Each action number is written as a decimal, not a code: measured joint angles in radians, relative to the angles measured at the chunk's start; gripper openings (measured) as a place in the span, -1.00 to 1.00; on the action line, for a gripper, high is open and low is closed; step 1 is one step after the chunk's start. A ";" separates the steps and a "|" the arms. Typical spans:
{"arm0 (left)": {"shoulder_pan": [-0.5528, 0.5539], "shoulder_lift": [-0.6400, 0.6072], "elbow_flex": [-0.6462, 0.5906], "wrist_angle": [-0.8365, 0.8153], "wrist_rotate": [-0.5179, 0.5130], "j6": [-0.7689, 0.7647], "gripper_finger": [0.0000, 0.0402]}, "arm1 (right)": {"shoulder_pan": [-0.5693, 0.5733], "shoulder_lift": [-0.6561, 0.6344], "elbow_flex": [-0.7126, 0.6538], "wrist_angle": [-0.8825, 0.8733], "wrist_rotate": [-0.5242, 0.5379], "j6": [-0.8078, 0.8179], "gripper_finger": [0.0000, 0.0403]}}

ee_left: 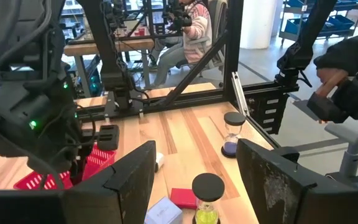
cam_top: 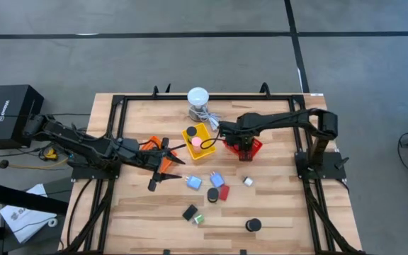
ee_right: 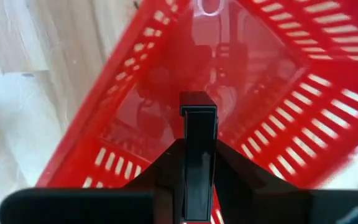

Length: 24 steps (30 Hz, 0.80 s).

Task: Pick & Place Office items
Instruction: Put the right black digital clock into the red basket, then put the left large blue charger adapter into the orange basket

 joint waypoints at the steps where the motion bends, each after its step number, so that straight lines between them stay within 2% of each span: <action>1: 0.000 0.000 0.000 0.000 0.000 0.000 0.08 | 0.002 0.001 0.000 0.000 -0.001 -0.001 -0.68; 10: 0.000 0.000 0.000 -0.012 -0.001 0.000 0.08 | 0.003 -0.005 0.001 0.003 0.000 0.012 -0.60; 19: -0.003 0.003 0.000 -0.089 -0.003 -0.005 0.08 | 0.004 -0.005 0.025 -0.046 0.000 0.035 -0.23; 24: -0.029 0.064 0.002 -0.088 -0.003 -0.108 0.08 | 0.004 -0.009 0.091 -0.147 0.000 0.121 -0.07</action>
